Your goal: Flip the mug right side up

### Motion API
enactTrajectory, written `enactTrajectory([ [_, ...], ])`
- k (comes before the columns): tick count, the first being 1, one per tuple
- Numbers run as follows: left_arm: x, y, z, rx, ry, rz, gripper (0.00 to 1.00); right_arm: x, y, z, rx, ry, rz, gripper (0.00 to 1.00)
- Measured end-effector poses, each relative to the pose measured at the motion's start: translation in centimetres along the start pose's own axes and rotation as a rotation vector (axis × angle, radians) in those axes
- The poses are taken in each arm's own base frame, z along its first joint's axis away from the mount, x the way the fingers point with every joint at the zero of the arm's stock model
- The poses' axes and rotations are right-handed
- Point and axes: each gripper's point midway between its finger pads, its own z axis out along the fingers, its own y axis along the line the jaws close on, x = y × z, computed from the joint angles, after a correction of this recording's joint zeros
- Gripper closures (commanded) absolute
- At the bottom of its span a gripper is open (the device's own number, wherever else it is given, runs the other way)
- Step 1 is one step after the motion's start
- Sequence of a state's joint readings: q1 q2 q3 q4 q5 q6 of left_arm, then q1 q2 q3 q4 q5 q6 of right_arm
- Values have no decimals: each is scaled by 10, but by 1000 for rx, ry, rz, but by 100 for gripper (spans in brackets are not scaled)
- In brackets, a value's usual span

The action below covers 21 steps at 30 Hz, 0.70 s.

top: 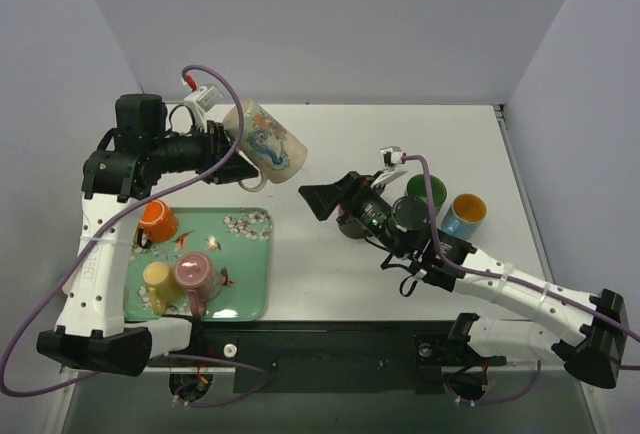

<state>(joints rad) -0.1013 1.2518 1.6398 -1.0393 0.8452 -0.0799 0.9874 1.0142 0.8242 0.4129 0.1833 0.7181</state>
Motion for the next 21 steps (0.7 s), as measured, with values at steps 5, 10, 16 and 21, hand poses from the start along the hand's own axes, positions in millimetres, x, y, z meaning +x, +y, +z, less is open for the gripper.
enactTrajectory([
  [5, -1, -40, 13, 175, -11, -72, 100, -2, 40, 20, -165, -48, 106, 21],
  [10, 7, -57, 17, 262, 9, -145, 100, -4, 66, 22, -275, -62, 129, 29],
  [16, 16, -65, 24, 316, 34, -161, 100, -31, 98, 22, -358, -118, 117, 56],
  [21, 14, -68, 22, 339, 13, -167, 72, -33, 105, 28, -361, -108, 59, 100],
])
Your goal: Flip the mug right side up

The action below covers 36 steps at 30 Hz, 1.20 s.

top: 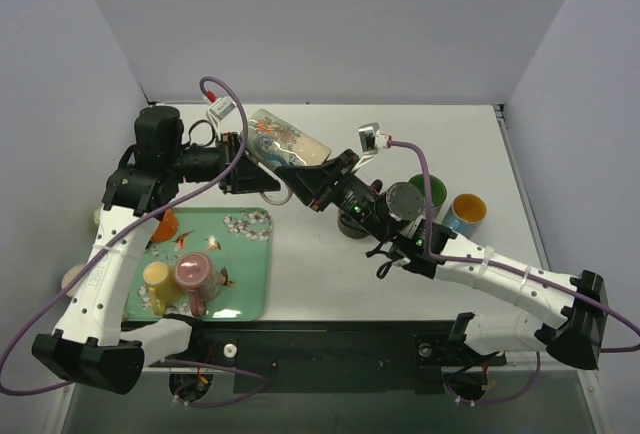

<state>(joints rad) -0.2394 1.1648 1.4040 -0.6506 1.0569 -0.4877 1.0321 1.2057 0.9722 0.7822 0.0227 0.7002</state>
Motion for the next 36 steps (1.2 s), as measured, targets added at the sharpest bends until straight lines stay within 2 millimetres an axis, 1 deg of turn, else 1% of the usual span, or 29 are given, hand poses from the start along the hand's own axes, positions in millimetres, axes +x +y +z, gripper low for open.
enactTrajectory([
  [1, 4, -1, 0, 3, 12, -46, 40, -1, 5, 1, -9, 12, -32, 100],
  [2, 5, 0, 0, 0, 17, -69, 12, -1, 5, 2, 3, 27, -59, 100],
  [3, 6, 2, 0, -8, 16, -52, 11, -2, 5, 2, 13, 36, -80, 100],
  [5, 8, 9, -2, -51, 17, 15, 11, -6, -9, 2, 102, 68, -135, 100],
  [7, 6, 22, -7, -161, 5, 101, 11, -6, -35, -5, 222, 138, -227, 100],
  [8, 2, 31, -12, -233, -4, 144, 11, -4, -48, -11, 279, 186, -270, 100],
  [9, -1, 39, -17, -296, -11, 180, 10, -4, -61, -19, 334, 229, -310, 100],
  [11, -4, 60, -34, -447, -13, 261, 10, -3, -87, -40, 449, 337, -390, 100],
  [14, 3, 82, -57, -604, 13, 319, 10, -3, -114, -72, 576, 467, -472, 100],
  [15, 6, 89, -65, -654, 25, 342, 10, 0, -123, -87, 620, 529, -498, 100],
  [16, 10, 95, -74, -703, 37, 358, 9, 4, -128, -97, 647, 573, -511, 100],
  [18, 19, 107, -91, -791, 71, 386, 9, 19, -138, -124, 695, 692, -532, 100],
  [20, 28, 121, -106, -867, 112, 396, 8, 42, -146, -149, 718, 805, -551, 100],
  [21, 34, 131, -115, -909, 137, 389, 8, 57, -150, -161, 721, 863, -561, 100],
  [22, 39, 140, -124, -945, 158, 376, 8, 69, -155, -172, 729, 909, -563, 100],
  [24, 52, 162, -140, -1012, 211, 327, 7, 100, -161, -194, 724, 1011, -572, 100],
  [27, 73, 188, -160, -1077, 275, 236, 6, 135, -174, -218, 740, 1121, -566, 100],
  [28, 77, 193, -165, -1090, 287, 220, 6, 143, -179, -223, 752, 1149, -565, 100],
  [30, 87, 200, -173, -1112, 313, 196, 6, 155, -186, -228, 771, 1181, -565, 100],
  [33, 99, 207, -181, -1135, 346, 183, 7, 170, -194, -224, 770, 1183, -558, 100],
  [36, 110, 212, -192, -1168, 373, 170, 6, 178, -199, -217, 767, 1176, -557, 100],
])
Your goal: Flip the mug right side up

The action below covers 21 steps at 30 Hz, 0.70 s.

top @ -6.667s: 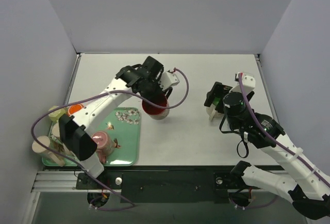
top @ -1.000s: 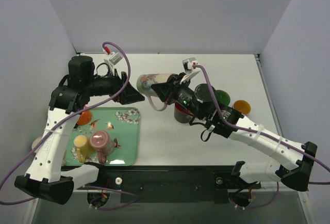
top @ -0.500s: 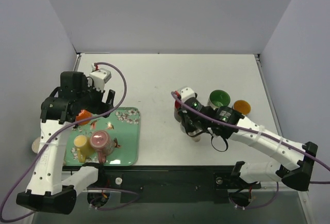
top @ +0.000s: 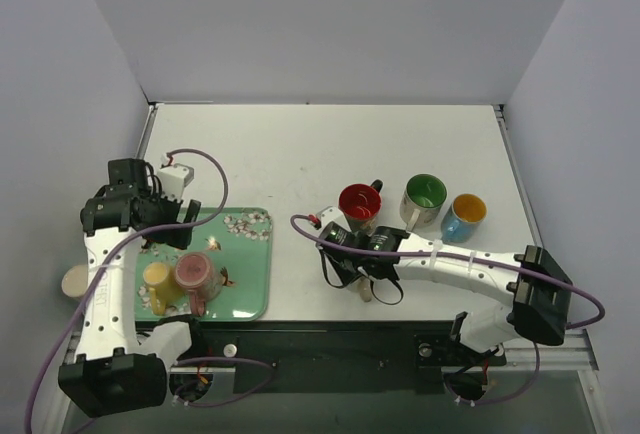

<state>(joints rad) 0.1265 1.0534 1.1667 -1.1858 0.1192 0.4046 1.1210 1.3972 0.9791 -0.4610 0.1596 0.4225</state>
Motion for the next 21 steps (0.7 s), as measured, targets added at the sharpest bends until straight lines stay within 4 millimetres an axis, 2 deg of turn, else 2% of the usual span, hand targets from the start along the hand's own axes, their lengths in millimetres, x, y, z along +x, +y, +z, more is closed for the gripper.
enactTrajectory([
  [5, 22, 24, 1, -58, 39, -37, 7, -9, 3, 11, 10, -23, 1, 100],
  [7, 33, 34, 2, -80, 61, -76, 8, -10, 3, 12, 12, -22, 1, 84],
  [8, 39, 40, 3, -92, 72, -98, 9, -11, 4, 12, 13, -23, 1, 68],
  [10, 48, 49, 4, -113, 85, -135, 9, -12, 4, 14, 16, -26, -2, 54],
  [11, 53, 54, 5, -126, 88, -152, 9, -12, 4, 15, 20, -26, 3, 53],
  [16, 74, 79, 12, -224, 76, -212, 26, -13, -1, 15, 44, -30, -8, 41],
  [18, 71, 86, 18, -227, 61, -195, 32, -15, -2, 11, 48, -39, -12, 35],
  [21, 60, 97, 33, -198, 33, -156, 41, -21, -6, 0, 47, -65, -15, 34],
])
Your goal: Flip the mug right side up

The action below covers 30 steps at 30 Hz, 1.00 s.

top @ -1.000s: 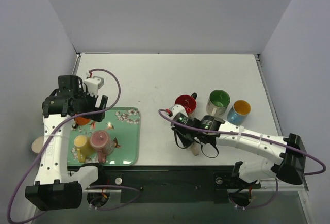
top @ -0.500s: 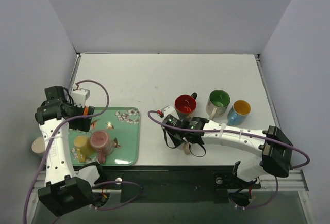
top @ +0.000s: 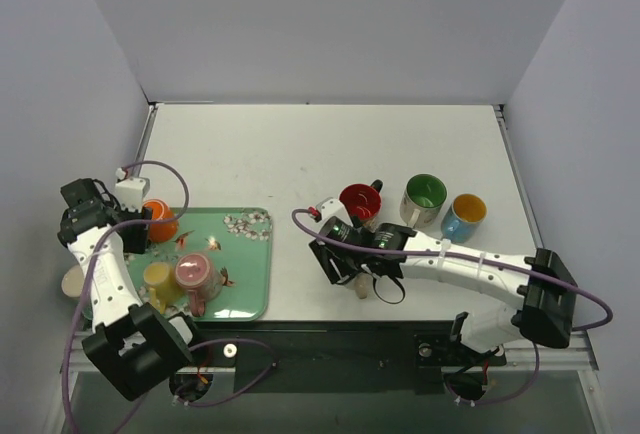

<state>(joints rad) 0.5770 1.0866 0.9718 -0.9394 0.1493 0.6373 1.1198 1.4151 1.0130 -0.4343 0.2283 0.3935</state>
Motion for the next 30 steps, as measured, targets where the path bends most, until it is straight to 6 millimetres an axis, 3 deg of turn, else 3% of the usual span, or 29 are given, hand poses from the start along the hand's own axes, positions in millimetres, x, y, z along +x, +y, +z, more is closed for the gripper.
enactTrajectory([
  [6, -4, 9, 41, 69, 38, 37, 41, -27, -6, -33, -26, -116, 41, 34],
  [10, -3, 17, 63, 80, 57, 39, 40, -39, -9, -45, -24, -165, 62, 34],
  [18, -16, 30, 96, 70, 22, 51, 45, -38, -13, -45, 2, -159, 60, 34],
  [23, -6, 17, 120, 161, 58, 28, 46, -37, -8, -39, 6, -138, 50, 34],
  [30, -16, 3, 127, 220, 18, 19, 60, -36, -8, -37, 17, -133, 48, 34],
])
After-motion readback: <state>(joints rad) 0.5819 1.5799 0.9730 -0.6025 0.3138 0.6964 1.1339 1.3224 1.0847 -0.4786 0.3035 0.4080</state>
